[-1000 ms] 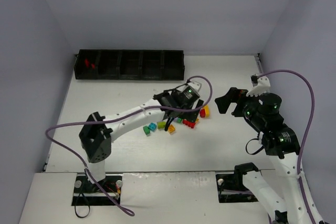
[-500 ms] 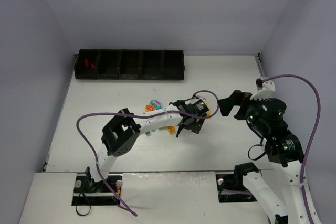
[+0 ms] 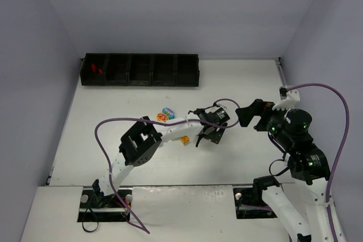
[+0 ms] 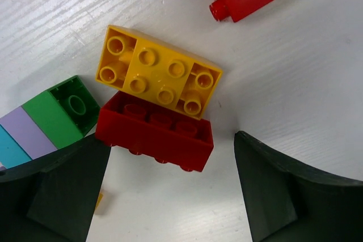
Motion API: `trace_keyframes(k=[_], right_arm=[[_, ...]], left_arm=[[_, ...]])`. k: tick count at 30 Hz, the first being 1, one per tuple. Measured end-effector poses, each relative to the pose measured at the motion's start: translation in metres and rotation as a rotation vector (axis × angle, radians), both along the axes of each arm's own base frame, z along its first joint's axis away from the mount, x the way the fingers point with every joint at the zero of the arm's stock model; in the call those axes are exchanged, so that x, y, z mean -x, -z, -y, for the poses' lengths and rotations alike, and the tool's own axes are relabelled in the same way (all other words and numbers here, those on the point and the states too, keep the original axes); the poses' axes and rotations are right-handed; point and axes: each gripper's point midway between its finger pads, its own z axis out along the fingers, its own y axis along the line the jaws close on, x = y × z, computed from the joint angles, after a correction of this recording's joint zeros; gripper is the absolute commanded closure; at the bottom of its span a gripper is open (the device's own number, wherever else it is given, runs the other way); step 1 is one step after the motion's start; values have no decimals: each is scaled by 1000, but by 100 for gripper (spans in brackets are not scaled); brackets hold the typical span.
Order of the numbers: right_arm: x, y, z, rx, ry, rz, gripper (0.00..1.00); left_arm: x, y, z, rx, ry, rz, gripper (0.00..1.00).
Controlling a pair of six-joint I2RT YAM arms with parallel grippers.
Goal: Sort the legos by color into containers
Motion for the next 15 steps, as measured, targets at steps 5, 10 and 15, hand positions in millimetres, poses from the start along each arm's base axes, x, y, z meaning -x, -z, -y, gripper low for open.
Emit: trace_keyframes(k=[5,10,15], right_arm=[[0,0,0,-1,0,0,0],[0,1,0,-1,0,-1,0],[0,1,0,-1,0,-1,1]], left_arm=[[-5,0,2,0,0,13,29],[-6,-1,1,-10,8,25,70],[-8,-1,-1,-12,1,39,100]])
